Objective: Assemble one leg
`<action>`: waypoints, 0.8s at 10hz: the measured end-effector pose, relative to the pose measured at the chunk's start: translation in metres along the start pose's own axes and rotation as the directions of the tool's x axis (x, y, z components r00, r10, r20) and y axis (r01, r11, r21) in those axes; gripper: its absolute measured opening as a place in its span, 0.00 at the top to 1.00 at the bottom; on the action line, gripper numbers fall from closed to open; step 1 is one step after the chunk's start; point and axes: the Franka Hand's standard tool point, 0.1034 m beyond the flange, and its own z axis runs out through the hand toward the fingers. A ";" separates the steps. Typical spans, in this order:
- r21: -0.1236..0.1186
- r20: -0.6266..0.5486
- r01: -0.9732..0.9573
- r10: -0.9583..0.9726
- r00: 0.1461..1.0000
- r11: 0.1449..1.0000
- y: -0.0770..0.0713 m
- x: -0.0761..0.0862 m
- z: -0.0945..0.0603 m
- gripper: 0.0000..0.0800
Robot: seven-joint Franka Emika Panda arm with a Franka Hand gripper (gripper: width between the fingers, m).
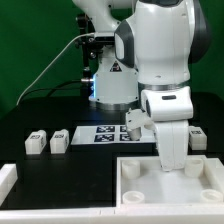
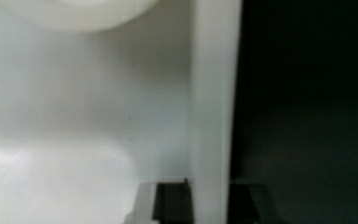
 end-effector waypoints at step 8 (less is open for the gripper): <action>0.001 0.000 -0.003 0.003 1.000 1.000 0.000 -0.001 0.001 0.20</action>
Offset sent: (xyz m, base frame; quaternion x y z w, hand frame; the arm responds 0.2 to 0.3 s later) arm 0.0000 0.0000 0.0000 0.0000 0.0000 0.0000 1.0000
